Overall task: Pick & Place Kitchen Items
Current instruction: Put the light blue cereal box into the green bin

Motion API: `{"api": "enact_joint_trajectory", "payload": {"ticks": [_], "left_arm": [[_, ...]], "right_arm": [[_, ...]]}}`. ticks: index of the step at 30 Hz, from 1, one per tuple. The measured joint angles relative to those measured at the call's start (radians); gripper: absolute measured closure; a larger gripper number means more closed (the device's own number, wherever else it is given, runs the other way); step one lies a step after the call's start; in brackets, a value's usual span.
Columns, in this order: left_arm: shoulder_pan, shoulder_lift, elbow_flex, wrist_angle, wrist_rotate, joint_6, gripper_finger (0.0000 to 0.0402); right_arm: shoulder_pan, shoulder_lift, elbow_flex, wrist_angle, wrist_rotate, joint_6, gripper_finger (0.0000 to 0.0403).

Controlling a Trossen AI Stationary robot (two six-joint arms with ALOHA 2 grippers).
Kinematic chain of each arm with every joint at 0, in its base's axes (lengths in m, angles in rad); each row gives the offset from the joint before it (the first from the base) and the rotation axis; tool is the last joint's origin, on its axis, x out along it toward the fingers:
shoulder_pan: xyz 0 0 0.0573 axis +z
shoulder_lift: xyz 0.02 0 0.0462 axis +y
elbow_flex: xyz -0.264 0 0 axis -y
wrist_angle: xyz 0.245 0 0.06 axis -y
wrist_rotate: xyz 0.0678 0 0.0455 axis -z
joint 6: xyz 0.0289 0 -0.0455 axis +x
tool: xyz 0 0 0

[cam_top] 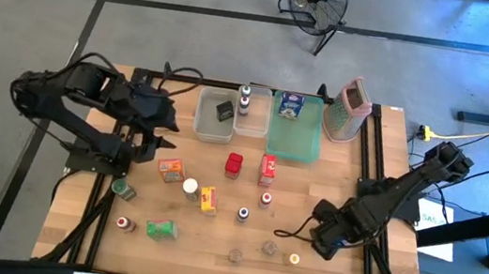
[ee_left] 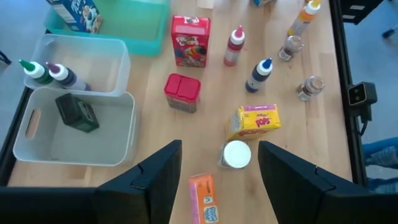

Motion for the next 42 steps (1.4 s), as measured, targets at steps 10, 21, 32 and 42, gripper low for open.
{"api": "enact_joint_trajectory", "payload": {"ticks": [10, 21, 32, 42], "left_arm": [[0.000, -0.010, -0.007, 0.014, 0.000, 0.001, 0.0194], [0.000, -0.018, -0.007, 0.013, 0.002, 0.004, 0.0194], [0.000, -0.056, -0.035, 0.013, 0.001, 0.011, 0.0194], [0.002, -0.145, -0.200, 0.129, -0.001, -0.019, 0.0194]], "right_arm": [[-0.001, 0.000, -0.066, 0.123, -0.001, -0.014, 0.0039], [-0.001, 0.000, -0.073, 0.146, -0.003, 0.046, 0.0149], [-0.039, 0.000, 0.021, 0.064, 0.000, 0.061, 0.0325], [-0.171, 0.000, 0.457, -0.399, 0.077, -0.251, 0.0329]]}}
